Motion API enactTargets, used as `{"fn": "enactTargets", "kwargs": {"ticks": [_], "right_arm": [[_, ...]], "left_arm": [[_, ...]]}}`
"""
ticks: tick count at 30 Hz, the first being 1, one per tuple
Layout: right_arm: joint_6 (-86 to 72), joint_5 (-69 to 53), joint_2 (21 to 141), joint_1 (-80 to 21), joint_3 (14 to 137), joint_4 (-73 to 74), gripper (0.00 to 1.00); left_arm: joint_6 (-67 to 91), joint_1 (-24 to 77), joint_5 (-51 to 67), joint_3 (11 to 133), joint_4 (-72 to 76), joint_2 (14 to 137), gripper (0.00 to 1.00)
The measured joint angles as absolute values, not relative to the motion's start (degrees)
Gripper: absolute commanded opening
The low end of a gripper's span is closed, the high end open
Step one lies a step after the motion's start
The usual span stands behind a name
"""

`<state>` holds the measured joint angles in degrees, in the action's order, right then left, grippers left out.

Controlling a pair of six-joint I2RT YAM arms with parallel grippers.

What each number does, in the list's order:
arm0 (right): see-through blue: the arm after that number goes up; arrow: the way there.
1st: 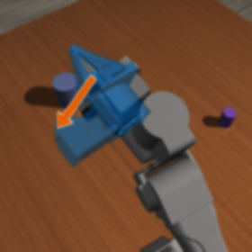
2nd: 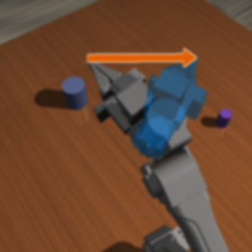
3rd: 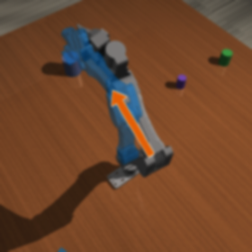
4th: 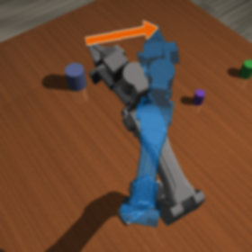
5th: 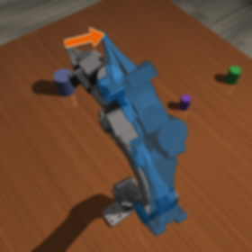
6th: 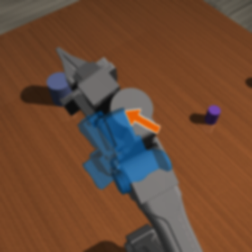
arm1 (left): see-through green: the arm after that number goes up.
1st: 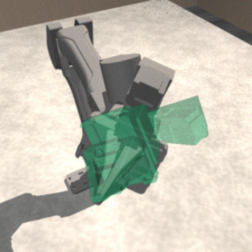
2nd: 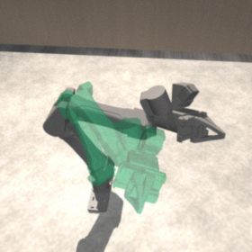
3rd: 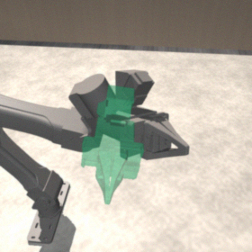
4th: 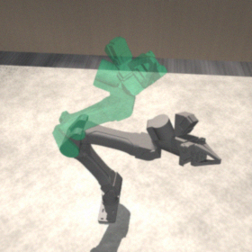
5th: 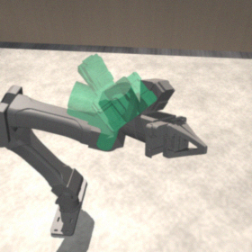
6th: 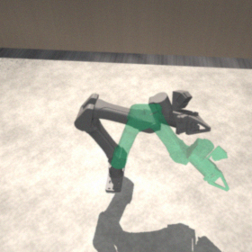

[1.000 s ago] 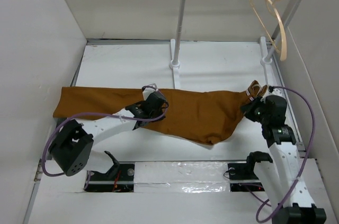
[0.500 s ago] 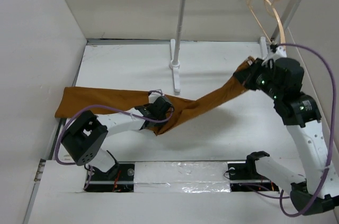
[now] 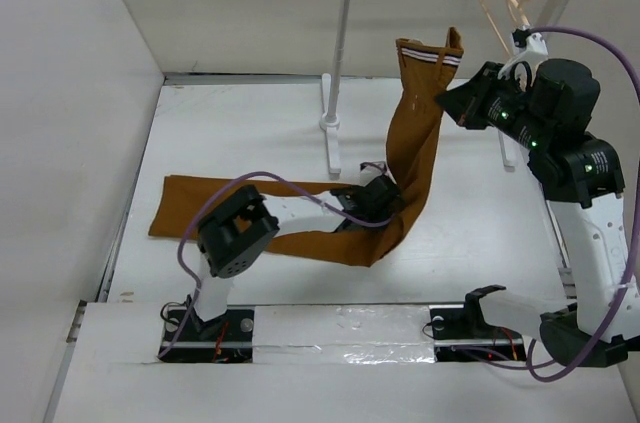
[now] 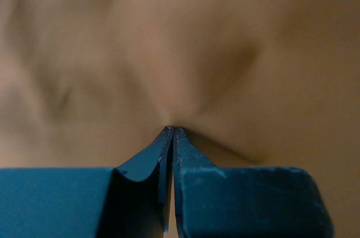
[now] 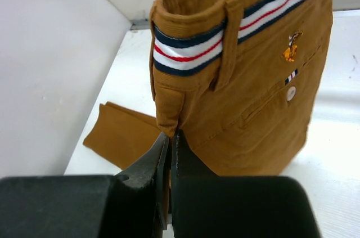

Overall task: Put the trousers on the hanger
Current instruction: Fold the trousers at the center of the board.

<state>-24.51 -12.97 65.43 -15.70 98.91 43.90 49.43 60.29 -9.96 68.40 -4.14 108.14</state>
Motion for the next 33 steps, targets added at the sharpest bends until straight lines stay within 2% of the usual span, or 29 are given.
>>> {"fn": "enactTargets", "kwargs": {"ticks": [6, 10, 12, 14, 18, 25, 30, 33], "right_arm": [[-22.85, -12.71, 65.76, -16.97, 99.31, 45.93, 0.0], [-22.09, -12.64, 65.78, -17.23, 99.29, 46.48, 0.0], [-22.02, -12.64, 65.71, -18.09, 99.04, 46.22, 0.0], [-22.06, -12.62, 65.65, -19.42, 98.48, 45.89, 0.0], [-22.65, -12.21, 66.54, -23.42, 98.39, 45.21, 0.0], [-24.75, -9.54, 72.97, -33.85, 98.65, 40.07, 0.0], [-27.22, -6.09, 83.5, -44.16, 101.25, 34.7, 0.0], [-29.8, -3.07, 90.87, -52.03, 101.91, 29.67, 0.0]], "left_arm": [[51.13, 62.24, -6.92, 84.9, -3.18, 120.03, 0.0], [52.69, 62.63, -6.39, 85.36, -2.94, 120.36, 0.0], [52.84, 62.28, -7.11, 83.2, -2.63, 118.65, 0.03], [52.27, 60.93, -8.25, 77.14, -3.01, 113.14, 0.1], [50.22, 53.6, -11.09, 65.63, -7.35, 95.37, 0.11], [45.82, 30.44, -16.56, 60.38, -13.85, 58.02, 0.11], [41.78, 11.79, -14.7, 62.37, -19.97, 46.7, 0.12], [40.03, 10.11, -14.24, 67.29, -23.88, 47.62, 0.13]]}}
